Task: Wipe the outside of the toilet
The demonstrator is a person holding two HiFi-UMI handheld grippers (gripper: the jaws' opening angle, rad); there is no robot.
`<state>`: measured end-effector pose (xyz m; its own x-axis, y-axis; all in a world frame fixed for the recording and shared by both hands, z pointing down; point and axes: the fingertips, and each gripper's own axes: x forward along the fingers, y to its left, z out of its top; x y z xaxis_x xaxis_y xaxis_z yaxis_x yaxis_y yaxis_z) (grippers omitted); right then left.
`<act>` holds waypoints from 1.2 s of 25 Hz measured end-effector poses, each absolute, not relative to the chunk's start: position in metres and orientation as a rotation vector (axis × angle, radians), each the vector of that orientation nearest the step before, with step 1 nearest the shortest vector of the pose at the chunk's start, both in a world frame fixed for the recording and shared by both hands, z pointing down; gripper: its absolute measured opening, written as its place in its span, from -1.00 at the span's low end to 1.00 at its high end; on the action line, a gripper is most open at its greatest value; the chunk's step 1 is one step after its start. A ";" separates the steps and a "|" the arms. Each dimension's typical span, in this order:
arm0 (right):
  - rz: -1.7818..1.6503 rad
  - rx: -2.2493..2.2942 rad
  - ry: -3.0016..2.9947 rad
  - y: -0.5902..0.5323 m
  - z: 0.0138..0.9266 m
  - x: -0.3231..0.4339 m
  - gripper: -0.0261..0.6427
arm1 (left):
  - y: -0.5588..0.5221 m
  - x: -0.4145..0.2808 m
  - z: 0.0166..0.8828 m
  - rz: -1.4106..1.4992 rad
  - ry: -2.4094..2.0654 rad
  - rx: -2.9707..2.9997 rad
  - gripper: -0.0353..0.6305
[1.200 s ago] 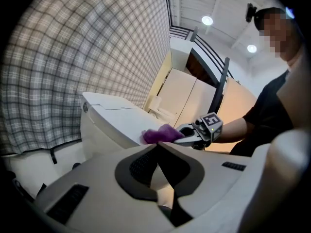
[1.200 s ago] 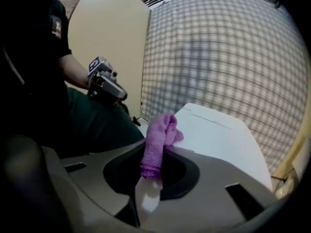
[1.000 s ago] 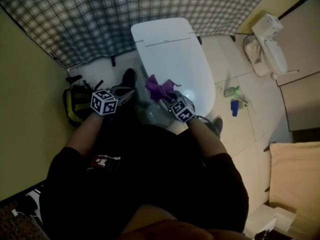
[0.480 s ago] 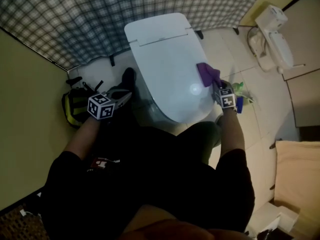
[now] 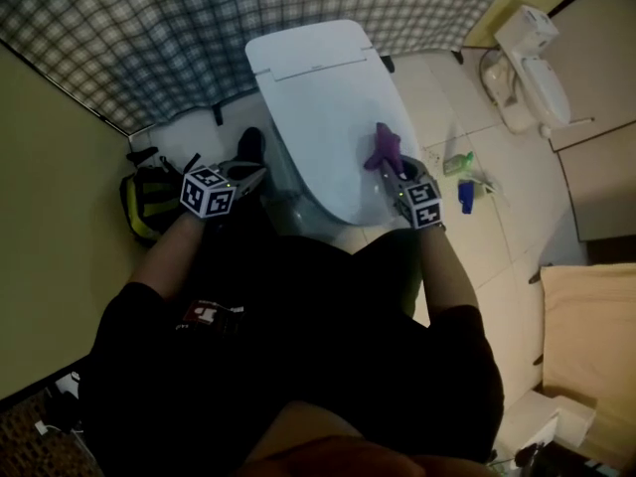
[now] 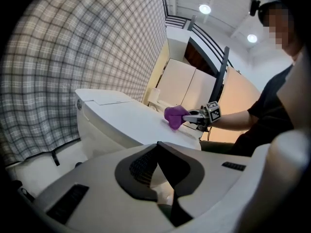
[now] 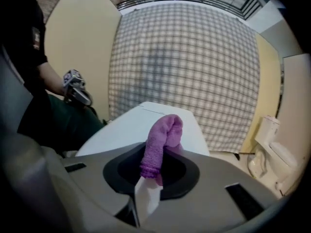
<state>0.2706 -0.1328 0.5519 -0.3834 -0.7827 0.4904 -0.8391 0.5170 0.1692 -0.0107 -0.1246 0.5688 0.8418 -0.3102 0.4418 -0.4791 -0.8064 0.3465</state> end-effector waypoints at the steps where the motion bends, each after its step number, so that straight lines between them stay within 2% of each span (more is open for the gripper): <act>1: 0.124 1.235 -2.284 -0.115 0.551 0.237 -0.73 | -0.122 -0.010 0.570 0.517 -0.580 2.571 -0.88; 6: 0.049 0.824 -2.365 -0.045 0.581 0.110 -0.73 | -0.112 -0.013 0.573 0.543 -0.579 2.599 -0.88; 10: 0.049 0.748 -2.282 -0.039 0.620 0.105 -0.73 | -0.109 -0.016 0.575 0.556 -0.597 2.593 -0.88; 15: 0.040 0.859 -2.213 -0.059 0.628 0.178 -0.73 | -0.111 -0.018 0.577 0.580 -0.614 2.591 -0.88; 21: 0.172 1.268 -2.072 -0.113 0.626 0.361 -0.73 | -0.114 -0.007 0.586 0.681 -0.604 2.578 -0.88; 24: 0.247 1.411 -1.961 -0.133 0.635 0.428 -0.73 | -0.119 0.001 0.592 0.740 -0.602 2.577 -0.88; 30: 0.398 1.447 -1.797 -0.108 0.678 0.471 -0.73 | -0.116 0.018 0.594 0.766 -0.563 2.570 -0.88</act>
